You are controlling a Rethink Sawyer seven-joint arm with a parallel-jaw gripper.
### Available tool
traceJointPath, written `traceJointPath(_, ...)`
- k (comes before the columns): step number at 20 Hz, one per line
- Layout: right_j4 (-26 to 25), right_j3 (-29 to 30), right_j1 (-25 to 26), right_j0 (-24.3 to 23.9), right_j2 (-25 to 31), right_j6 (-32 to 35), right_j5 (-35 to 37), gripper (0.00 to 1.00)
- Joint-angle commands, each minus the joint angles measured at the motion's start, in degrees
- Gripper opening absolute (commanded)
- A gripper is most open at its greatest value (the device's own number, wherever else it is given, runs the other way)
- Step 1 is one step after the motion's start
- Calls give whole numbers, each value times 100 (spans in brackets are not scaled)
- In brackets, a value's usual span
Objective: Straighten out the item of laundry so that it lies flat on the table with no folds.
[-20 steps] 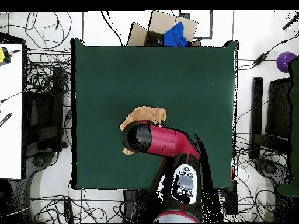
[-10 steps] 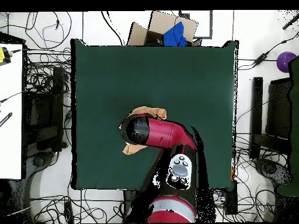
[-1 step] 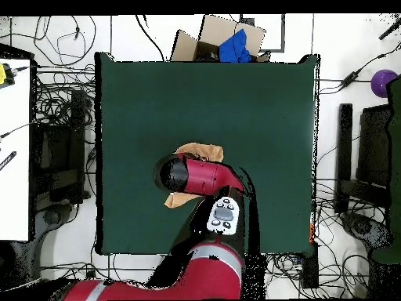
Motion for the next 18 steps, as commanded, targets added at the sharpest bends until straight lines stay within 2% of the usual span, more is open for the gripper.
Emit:
traceJointPath(1,516,-237,574,226,-174,1788,-414,100)
traceJointPath(4,627,-253,594,290,-260,1794,-456,100)
traceJointPath(15,1312,-461,545,772,-959,2029,127,100)
traceJointPath(18,1468,-440,547,806,-989,2027,73,100)
